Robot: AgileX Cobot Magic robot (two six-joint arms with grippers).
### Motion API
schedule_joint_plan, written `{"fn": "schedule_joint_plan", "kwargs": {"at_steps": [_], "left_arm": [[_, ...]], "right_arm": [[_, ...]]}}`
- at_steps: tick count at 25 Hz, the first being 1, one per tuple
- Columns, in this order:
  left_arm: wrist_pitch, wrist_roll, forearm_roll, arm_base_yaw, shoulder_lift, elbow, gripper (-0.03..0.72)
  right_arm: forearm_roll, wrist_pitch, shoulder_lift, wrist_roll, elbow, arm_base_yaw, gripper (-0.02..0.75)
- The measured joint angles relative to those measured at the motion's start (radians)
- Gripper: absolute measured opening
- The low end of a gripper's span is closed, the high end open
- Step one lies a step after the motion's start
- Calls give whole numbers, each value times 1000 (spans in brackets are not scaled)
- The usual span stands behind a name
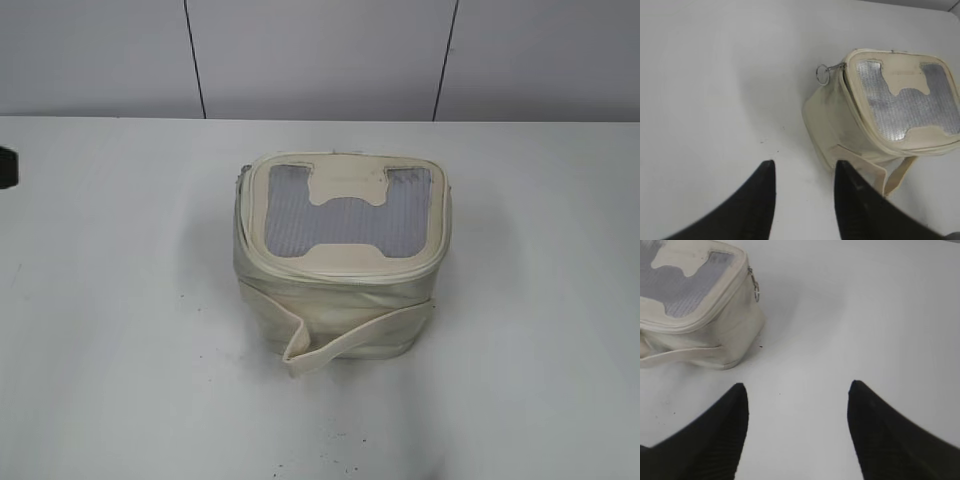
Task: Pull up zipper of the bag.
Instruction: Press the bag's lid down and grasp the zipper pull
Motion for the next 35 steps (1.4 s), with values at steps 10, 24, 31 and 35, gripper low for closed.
{"fn": "schedule_joint_plan", "kwargs": {"at_steps": [10, 24, 31, 35], "left_arm": [[125, 190, -136, 0, 407, -252, 307], [42, 450, -332, 0, 674, -333, 307], [76, 536, -378, 0, 771, -375, 307], [139, 567, -380, -24, 809, -405, 309]], "right_arm": [[207, 56, 697, -397, -452, 71, 492], [280, 424, 1469, -580, -1316, 218, 492], [290, 431, 1659, -582, -1520, 270, 492], [292, 434, 1701, -582, -1524, 272, 492]]}}
